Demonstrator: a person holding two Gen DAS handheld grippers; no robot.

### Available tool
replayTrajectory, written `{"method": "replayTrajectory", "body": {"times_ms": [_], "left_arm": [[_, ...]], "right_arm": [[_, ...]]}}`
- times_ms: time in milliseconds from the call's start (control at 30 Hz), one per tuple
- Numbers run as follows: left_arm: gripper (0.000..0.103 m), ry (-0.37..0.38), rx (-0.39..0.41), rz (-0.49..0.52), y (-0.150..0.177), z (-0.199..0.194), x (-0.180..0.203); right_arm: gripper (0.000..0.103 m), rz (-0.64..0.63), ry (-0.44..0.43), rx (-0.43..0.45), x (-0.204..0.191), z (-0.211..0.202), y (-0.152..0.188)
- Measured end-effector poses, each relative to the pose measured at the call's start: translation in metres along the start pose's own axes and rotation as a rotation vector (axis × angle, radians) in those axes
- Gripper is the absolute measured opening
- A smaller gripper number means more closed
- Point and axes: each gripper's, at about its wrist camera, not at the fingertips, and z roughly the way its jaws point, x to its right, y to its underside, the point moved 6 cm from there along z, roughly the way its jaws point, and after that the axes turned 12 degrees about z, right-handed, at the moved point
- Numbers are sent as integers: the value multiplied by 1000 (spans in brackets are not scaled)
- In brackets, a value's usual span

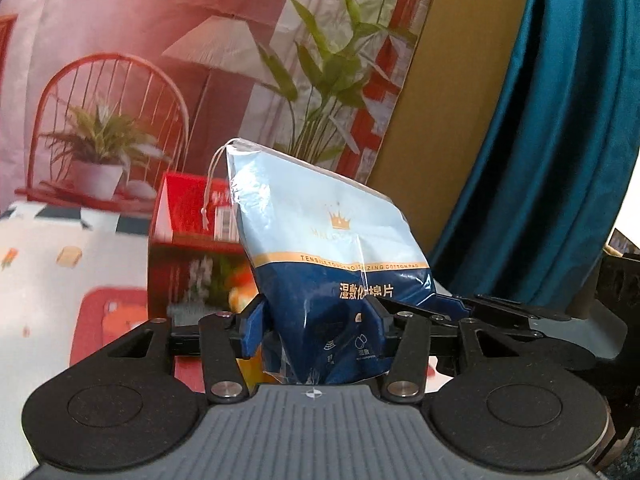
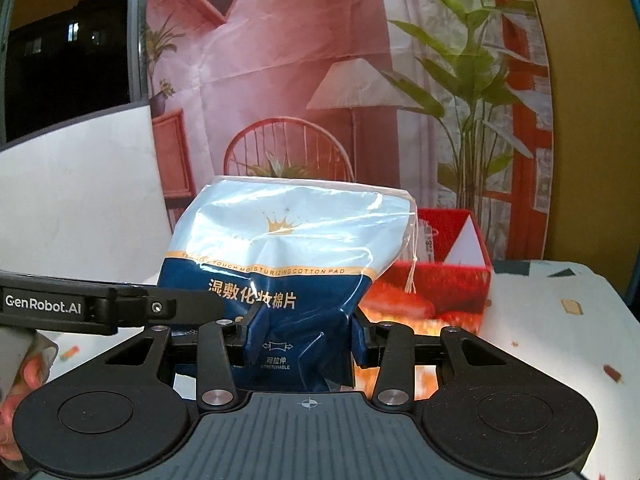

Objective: Organize soft objects
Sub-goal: 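Carry the bag into the red strawberry box and open both grippers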

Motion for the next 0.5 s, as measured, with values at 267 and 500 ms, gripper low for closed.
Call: {"method": "replayTrajectory", "body": {"times_ms": [267,500], "left_arm": [[54,-22,-9,51,-57,43,-24],[54,-38,-58,39,-94,97,-55]], "right_arm": [[39,12,-19,5,13,54,-65],[39,-5,1,-15,28,115,-107]]}}
